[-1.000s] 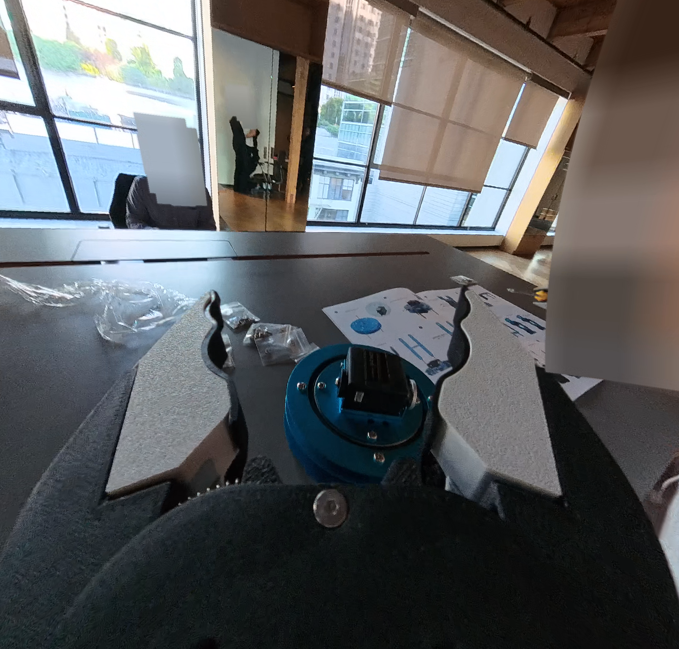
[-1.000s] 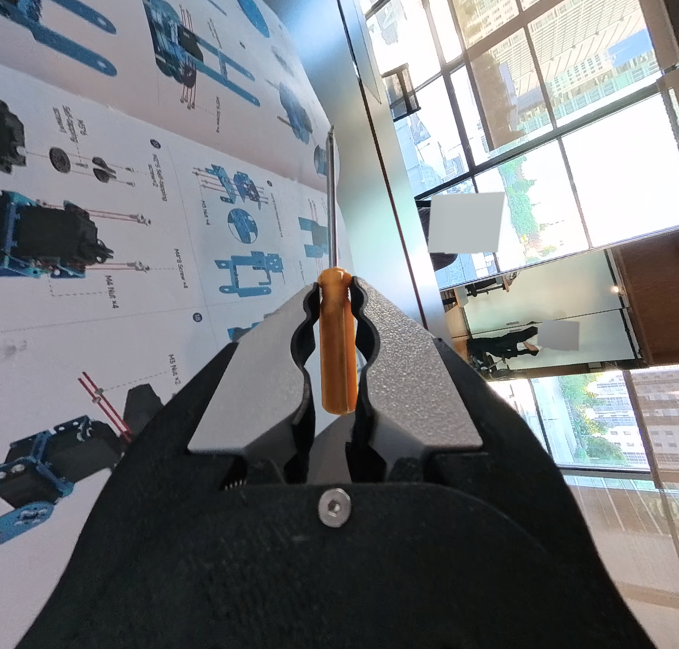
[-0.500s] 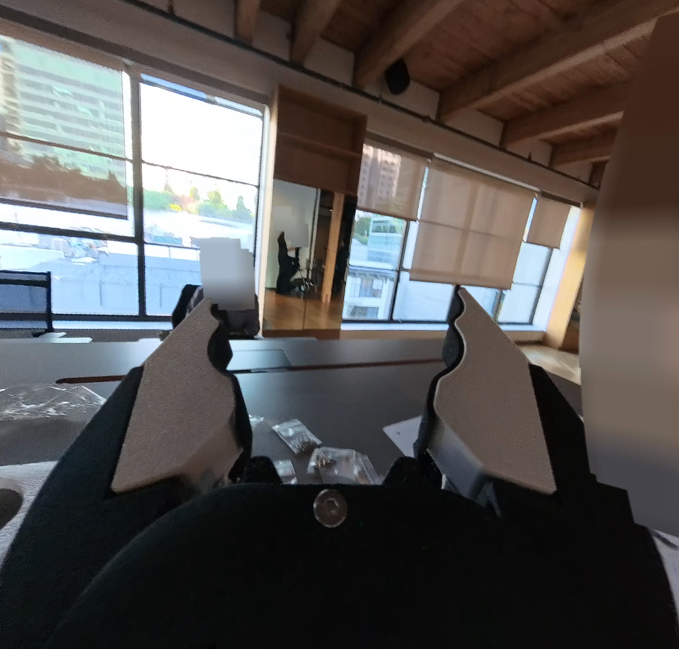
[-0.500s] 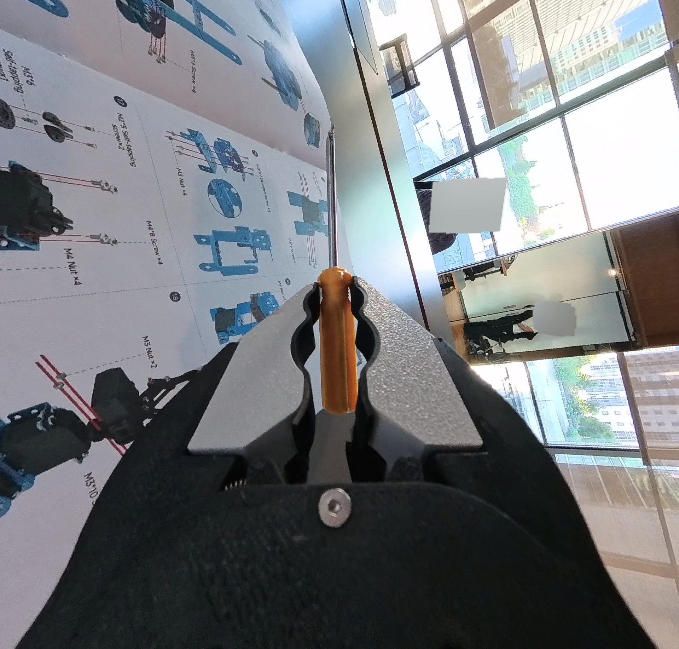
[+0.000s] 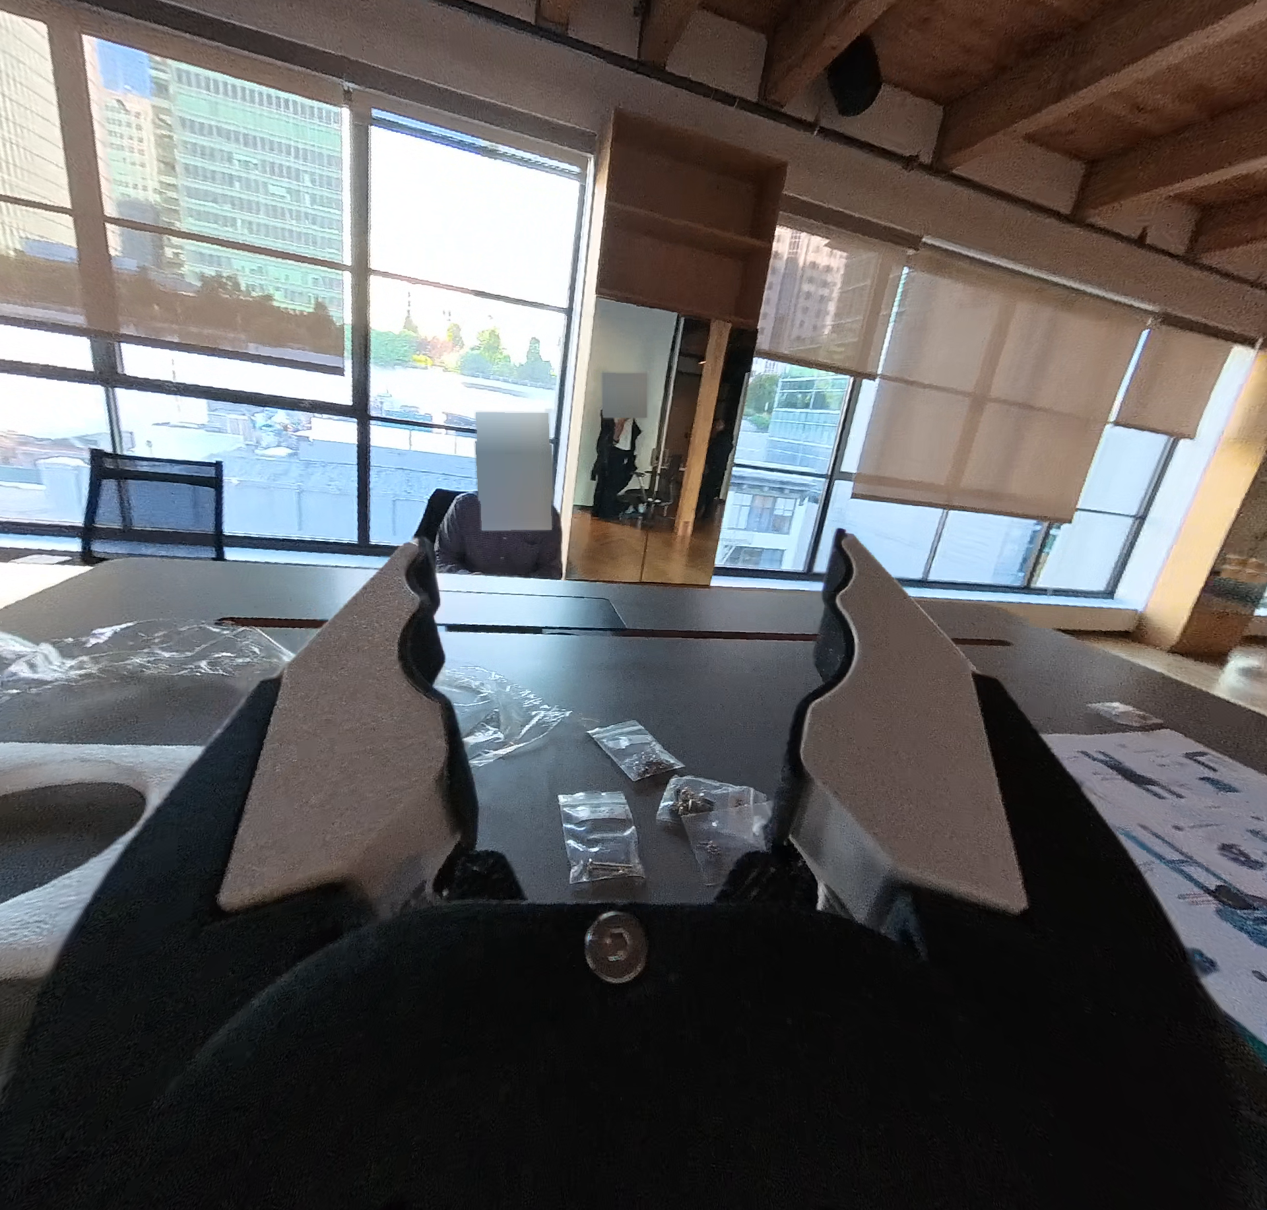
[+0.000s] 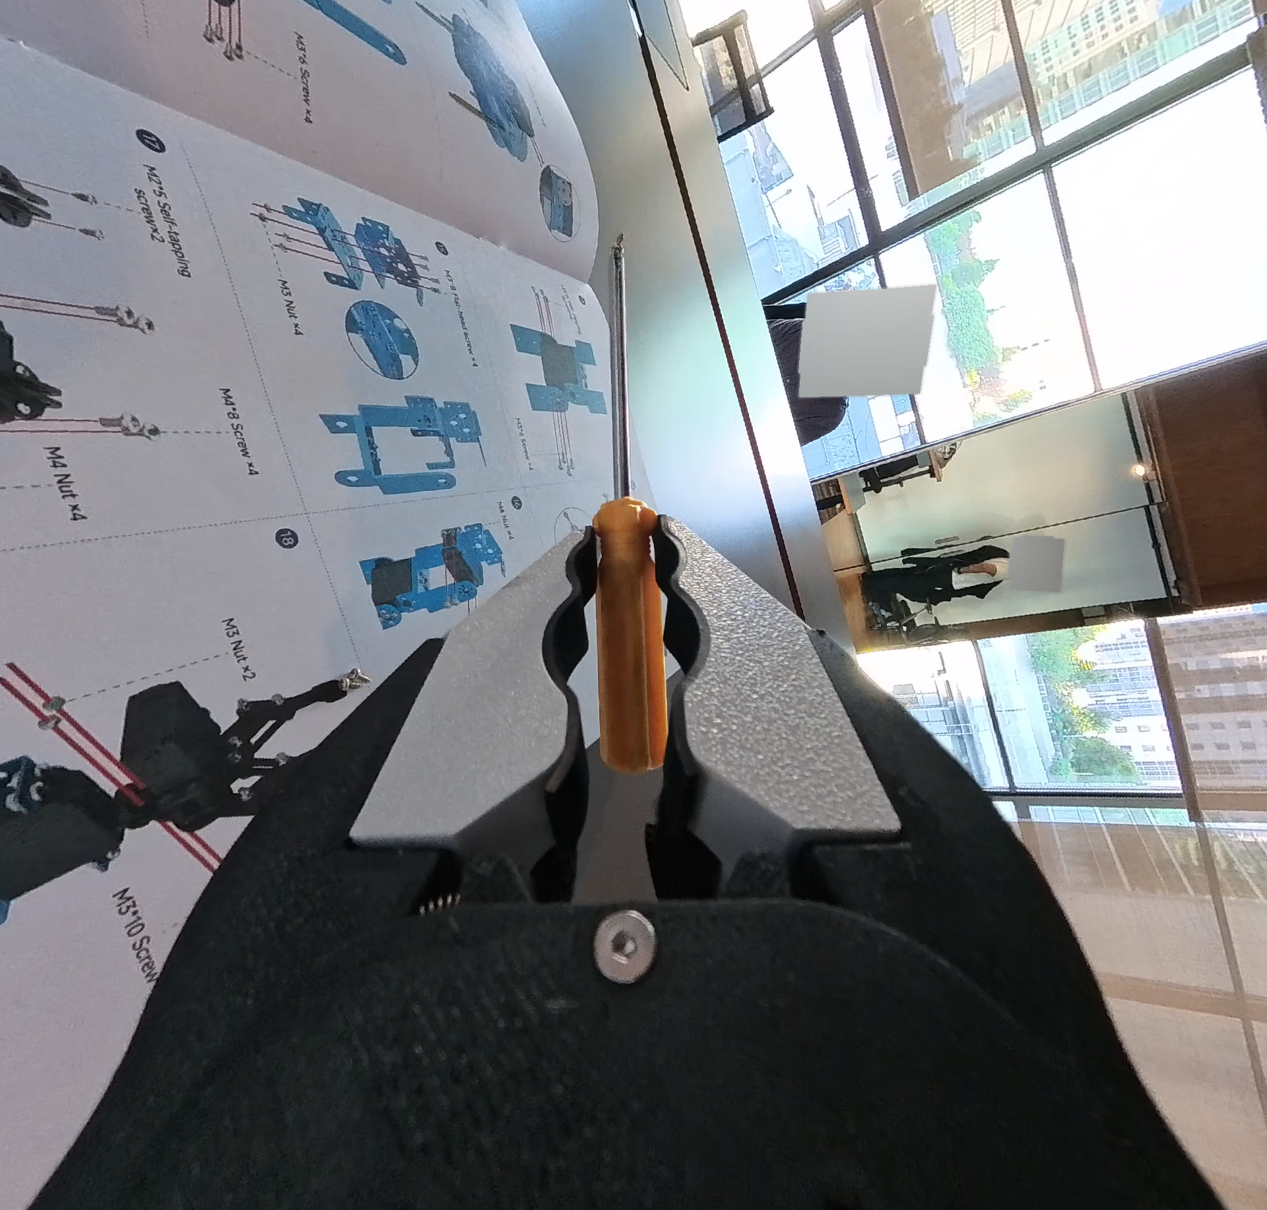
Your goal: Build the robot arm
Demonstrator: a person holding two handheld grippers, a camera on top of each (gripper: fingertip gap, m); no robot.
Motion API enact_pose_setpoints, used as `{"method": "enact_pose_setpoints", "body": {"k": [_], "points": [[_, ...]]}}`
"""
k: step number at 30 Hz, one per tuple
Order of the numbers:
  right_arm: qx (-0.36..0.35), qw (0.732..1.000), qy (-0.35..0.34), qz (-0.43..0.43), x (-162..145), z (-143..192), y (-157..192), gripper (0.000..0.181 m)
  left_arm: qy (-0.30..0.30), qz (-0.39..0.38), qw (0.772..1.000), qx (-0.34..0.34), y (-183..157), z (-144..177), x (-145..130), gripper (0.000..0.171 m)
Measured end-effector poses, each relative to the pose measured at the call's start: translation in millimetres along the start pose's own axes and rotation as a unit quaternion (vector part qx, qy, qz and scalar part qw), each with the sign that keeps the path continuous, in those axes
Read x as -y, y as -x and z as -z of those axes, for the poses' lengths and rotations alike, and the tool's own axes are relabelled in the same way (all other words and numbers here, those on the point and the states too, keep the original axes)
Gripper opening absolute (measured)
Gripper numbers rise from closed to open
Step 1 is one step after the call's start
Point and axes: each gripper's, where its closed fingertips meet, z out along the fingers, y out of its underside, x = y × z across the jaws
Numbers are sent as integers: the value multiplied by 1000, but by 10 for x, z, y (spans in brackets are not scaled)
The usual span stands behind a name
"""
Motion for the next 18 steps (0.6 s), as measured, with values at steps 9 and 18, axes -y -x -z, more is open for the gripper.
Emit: {"method": "enact_pose_setpoints", "body": {"k": [9,18], "points": [[14,1000,2,0,-4,-30,70,15,-25,34,999,1,98,72,77,109],[16,1000,2,5,15,-27,88,15,-3,31,1000,-5,73,24,-19,109]]}}
